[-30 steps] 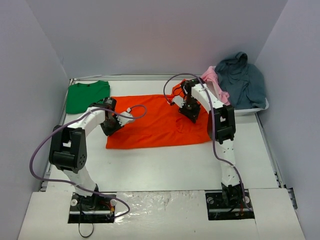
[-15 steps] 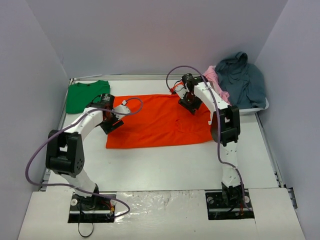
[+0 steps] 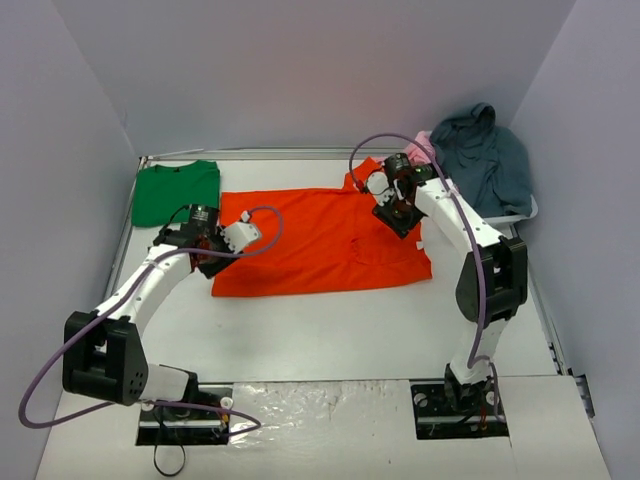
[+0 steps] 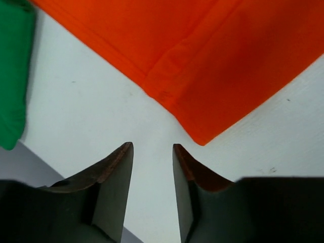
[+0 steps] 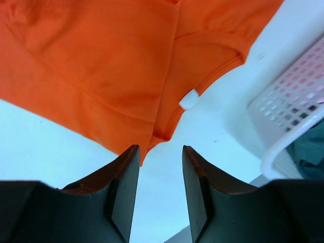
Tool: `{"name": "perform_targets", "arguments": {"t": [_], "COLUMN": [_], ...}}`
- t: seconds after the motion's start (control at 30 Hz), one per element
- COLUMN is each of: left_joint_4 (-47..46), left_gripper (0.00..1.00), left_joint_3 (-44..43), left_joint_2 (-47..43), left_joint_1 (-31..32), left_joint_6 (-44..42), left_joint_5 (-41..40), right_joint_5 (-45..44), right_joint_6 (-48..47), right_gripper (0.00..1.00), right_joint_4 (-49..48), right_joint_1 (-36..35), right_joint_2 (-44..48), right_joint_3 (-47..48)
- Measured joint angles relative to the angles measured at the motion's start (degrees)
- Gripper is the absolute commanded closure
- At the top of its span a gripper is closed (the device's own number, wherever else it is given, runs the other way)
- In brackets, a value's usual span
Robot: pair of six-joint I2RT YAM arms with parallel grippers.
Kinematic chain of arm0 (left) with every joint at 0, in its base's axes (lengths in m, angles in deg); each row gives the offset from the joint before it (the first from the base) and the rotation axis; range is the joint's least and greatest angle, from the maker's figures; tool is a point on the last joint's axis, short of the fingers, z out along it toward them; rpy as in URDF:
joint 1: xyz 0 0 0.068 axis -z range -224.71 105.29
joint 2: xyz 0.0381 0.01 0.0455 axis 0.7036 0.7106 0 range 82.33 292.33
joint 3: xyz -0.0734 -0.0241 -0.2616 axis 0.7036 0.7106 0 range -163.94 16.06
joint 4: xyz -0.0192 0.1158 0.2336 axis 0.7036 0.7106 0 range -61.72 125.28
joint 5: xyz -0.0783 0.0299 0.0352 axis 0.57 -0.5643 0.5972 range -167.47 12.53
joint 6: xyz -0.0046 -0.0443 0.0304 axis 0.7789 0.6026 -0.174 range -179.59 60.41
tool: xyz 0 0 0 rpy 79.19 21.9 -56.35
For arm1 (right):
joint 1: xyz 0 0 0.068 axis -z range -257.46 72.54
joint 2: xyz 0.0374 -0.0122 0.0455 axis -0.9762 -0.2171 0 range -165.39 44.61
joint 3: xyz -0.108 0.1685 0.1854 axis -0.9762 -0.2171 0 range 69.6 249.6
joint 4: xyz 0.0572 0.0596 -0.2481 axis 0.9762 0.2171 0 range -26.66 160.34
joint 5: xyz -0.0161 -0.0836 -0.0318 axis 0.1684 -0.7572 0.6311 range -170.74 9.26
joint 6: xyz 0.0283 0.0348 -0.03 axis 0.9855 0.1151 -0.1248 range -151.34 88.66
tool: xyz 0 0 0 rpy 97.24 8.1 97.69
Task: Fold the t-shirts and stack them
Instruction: Fold the flattened tshirt in 1/3 of the way
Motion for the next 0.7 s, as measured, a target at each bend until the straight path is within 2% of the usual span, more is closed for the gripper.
{"name": "perform_targets", "arguments": {"t": [0.07,0.33,0.7], "left_joint_4": [0.2,0.2,-3.6], "left_gripper": [0.73,0.72,0.70], "left_joint_3": [2.4,8.6,11.6], "left_joint_2": [0.0,0.0,4.9], "left_joint_1": [1.0,2.5,3.0], "left_joint_6": [-0.8,-4.1,-6.7], "left_joint_5": [0.7,1.9,0.5], "right_joint_5": [0.0,-0.6,-1.6], "right_joint_6": [0.0,0.4,1.5], "right_gripper": [0.65,0.64,0.62], "right_joint_4": [0.0,0.2,0.1], "right_joint_1": [0.0,0.1,0.4], "right_joint_2": [1.3,6.8,8.7], "right_joint_3": [-3.2,-11.7,-12.9]}}
